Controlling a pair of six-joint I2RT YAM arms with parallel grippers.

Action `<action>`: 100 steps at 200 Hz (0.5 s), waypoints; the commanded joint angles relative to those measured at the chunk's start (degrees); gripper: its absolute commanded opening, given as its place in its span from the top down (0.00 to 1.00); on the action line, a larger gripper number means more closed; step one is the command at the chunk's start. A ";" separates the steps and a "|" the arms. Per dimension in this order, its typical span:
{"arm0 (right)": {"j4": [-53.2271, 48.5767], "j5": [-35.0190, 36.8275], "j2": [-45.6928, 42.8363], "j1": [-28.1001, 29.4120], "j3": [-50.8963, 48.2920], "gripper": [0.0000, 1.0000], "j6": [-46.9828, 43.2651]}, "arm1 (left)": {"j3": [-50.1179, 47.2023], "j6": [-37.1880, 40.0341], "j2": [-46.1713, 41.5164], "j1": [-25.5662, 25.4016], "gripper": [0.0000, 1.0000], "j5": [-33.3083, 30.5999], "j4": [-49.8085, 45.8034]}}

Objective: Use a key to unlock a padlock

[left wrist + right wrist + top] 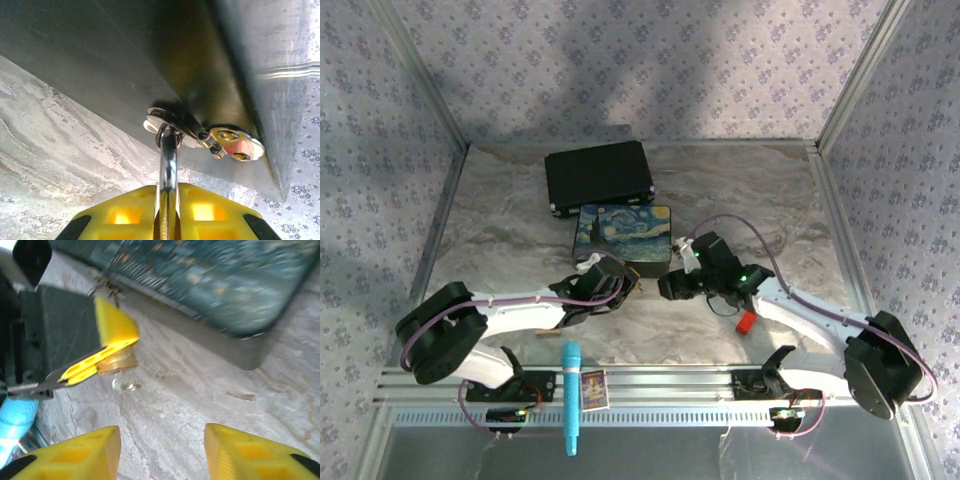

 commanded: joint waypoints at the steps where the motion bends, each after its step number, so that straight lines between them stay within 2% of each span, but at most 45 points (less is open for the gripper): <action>1: -2.12 4.18 1.82 4.45 2.58 0.55 -12.52 | 1.96 -0.22 -1.57 0.15 1.00 0.84 2.15; 45: 0.60 6.61 7.82 8.23 5.58 0.57 -16.00 | 1.52 -0.56 -2.23 0.05 1.00 0.90 2.14; 100: 4.08 6.91 12.96 10.18 7.50 0.69 -17.35 | 1.43 -0.75 -2.58 0.04 1.00 1.86 2.82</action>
